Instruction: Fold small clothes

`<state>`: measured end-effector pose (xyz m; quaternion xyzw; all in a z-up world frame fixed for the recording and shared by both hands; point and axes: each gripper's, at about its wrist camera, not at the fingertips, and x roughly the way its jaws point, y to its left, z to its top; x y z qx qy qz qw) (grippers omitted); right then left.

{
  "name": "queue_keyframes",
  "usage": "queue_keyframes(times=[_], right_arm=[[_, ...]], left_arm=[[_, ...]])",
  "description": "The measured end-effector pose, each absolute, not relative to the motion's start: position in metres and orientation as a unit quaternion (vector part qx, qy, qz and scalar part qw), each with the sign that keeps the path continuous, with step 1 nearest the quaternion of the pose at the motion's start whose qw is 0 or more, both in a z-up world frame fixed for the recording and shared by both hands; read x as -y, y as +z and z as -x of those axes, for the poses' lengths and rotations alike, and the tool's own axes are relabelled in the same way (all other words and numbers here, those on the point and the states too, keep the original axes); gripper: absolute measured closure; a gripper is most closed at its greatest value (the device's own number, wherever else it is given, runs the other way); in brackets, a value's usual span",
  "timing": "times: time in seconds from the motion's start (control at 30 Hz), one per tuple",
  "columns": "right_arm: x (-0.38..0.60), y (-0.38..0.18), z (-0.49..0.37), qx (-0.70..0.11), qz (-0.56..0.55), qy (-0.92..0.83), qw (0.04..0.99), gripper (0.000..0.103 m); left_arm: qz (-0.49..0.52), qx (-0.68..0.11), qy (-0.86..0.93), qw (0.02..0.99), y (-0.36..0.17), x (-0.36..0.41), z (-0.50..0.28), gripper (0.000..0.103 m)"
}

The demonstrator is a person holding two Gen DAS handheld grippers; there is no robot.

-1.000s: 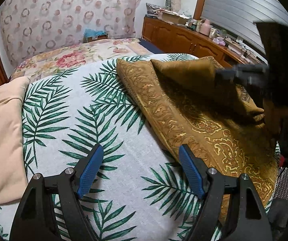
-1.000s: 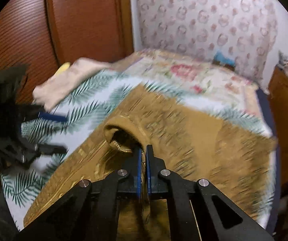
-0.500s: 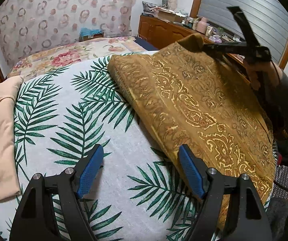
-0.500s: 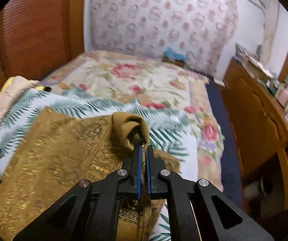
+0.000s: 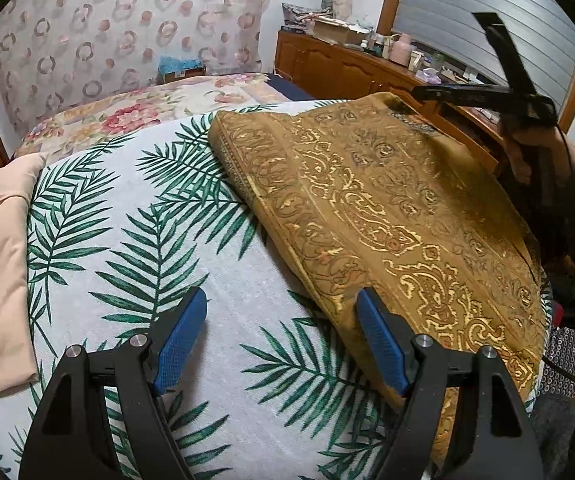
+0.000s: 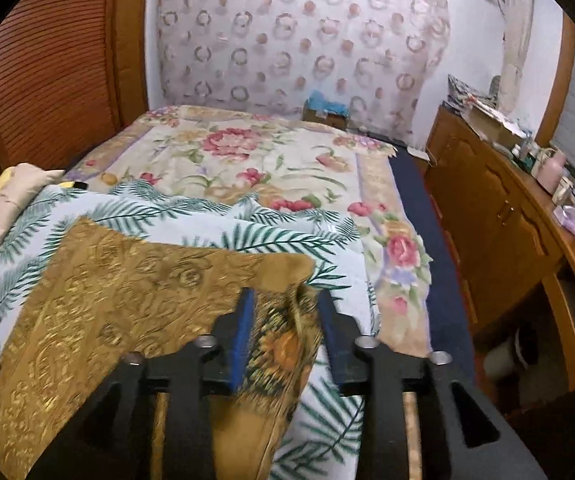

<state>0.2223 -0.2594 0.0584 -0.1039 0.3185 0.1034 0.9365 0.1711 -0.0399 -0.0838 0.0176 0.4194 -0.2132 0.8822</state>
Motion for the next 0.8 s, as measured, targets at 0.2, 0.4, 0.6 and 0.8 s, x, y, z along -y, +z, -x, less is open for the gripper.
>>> queue_keyframes(times=[0.2,0.4,0.6,0.8], right_arm=[[0.277,0.054,-0.175,-0.309,0.104,0.122,0.937,0.051],[0.296,0.052,-0.134,-0.304,0.098,0.124,0.939,0.051],[0.304,0.056,-0.103,-0.298,0.093,0.119,0.943,0.051],[0.307,0.043,-0.078,-0.300,0.087,0.122,0.942,0.048]], left_arm=[[-0.024,-0.411,-0.216,0.885,-0.078,0.046,-0.159,0.025],[-0.028,-0.407,-0.221,0.886,-0.076,0.053,-0.144,0.025],[-0.031,-0.403,-0.226,0.886,-0.077,0.059,-0.124,0.025],[-0.035,-0.409,-0.233,0.882,-0.083,0.071,-0.103,0.025]])
